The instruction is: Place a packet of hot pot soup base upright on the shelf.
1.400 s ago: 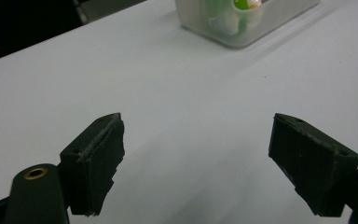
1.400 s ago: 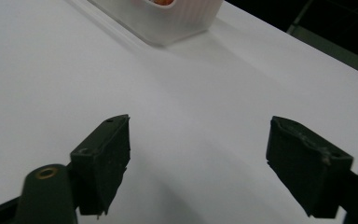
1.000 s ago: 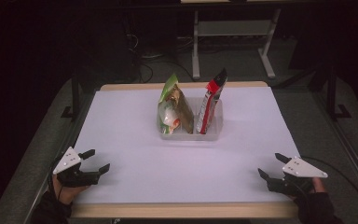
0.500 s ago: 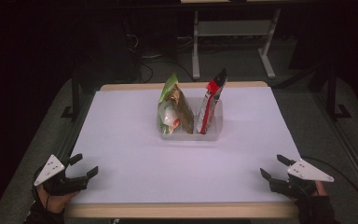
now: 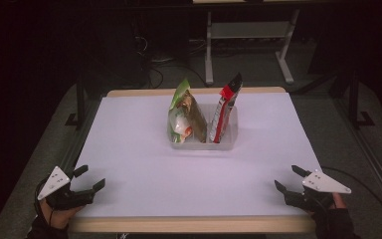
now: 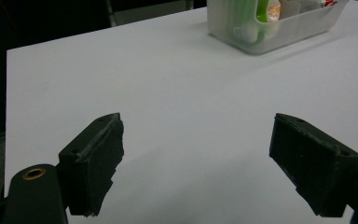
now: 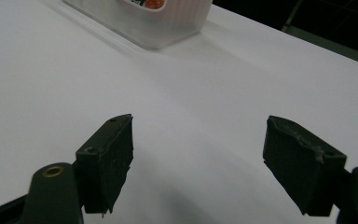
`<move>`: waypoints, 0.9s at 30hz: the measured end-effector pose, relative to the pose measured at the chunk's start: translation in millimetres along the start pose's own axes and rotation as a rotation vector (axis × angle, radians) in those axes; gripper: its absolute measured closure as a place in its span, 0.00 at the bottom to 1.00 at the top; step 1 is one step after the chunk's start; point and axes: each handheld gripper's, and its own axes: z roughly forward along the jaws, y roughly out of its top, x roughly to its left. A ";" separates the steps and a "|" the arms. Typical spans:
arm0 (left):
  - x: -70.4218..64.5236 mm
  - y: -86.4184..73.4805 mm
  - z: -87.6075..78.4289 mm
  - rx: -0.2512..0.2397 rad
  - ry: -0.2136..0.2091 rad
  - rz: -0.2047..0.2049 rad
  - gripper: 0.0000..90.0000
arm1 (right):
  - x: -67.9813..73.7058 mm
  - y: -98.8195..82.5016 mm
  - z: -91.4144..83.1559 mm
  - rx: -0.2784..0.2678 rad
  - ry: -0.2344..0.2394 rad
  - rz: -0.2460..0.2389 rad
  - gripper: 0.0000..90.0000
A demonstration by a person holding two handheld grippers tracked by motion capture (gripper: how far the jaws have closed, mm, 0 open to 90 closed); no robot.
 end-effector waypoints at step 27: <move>-4.0 4.4 9.7 0.015 -0.001 0.042 0.19 | -0.5 -3.0 -1.7 0.014 0.010 0.002 0.27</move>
